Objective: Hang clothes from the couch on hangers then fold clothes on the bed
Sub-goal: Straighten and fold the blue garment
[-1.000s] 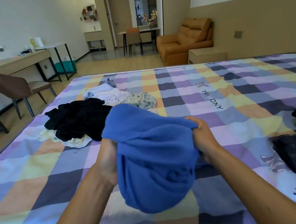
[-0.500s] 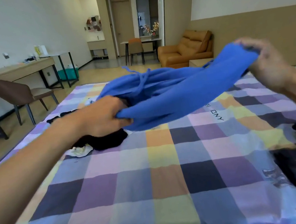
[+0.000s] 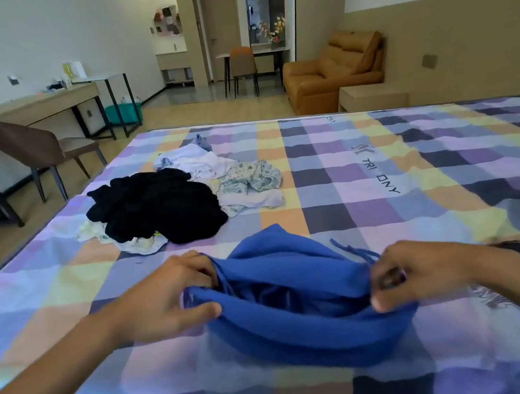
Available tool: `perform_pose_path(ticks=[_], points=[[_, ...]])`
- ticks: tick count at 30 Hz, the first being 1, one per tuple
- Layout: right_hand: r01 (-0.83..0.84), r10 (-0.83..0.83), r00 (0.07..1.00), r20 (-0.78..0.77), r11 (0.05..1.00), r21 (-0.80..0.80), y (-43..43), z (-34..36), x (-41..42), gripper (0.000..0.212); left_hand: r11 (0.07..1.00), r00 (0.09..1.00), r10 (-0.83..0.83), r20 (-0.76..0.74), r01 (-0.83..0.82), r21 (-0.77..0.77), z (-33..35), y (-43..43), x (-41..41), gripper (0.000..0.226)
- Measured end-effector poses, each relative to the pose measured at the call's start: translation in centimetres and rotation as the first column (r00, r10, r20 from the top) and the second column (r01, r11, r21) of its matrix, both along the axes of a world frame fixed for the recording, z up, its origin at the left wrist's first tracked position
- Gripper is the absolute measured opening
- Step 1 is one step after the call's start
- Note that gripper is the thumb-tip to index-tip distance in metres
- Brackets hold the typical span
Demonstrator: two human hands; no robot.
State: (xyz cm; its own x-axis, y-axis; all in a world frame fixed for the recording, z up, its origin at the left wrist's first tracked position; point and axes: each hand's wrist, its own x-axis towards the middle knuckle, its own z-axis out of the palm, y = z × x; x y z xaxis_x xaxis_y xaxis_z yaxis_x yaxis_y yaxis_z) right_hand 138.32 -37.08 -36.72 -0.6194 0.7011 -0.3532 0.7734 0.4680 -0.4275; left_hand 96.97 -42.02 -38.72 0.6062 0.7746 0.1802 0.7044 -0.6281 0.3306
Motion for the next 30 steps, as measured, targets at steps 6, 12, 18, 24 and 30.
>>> perform_pose_path(ticks=[6, 12, 18, 24, 30], points=[[0.079, -0.021, 0.978, -0.206, 0.957, 0.279, 0.6, -2.3, -5.5, 0.061, 0.831, 0.794, 0.547, 0.264, -0.554, -0.056, -5.7, -1.9, 3.0, 0.071], [0.121, -0.039, 0.986, -0.161, 0.831, 0.543, 1.1, -7.5, -10.3, 0.043, 0.708, 0.697, 0.701, 0.150, -0.657, -0.259, -7.0, -1.8, 4.1, 0.050], [0.523, -0.225, 0.718, -0.659, 0.799, 0.298, 4.2, -0.9, -10.3, 0.013, 0.948, 0.744, 0.317, 0.588, -0.231, -0.218, 0.5, 0.7, 3.2, 0.057], [0.545, -0.375, 0.096, -0.922, 0.795, -0.267, 4.9, 14.0, -10.6, 0.014, 0.893, 0.225, 0.250, 0.942, -0.429, -0.134, 12.4, 5.7, 6.1, 0.047], [0.456, -0.401, 0.043, -0.915, 0.823, -0.340, 3.9, 18.2, -12.1, 0.024, 0.771, 0.658, 0.596, 0.461, -0.629, -0.100, 4.5, 7.5, 11.2, 0.112]])
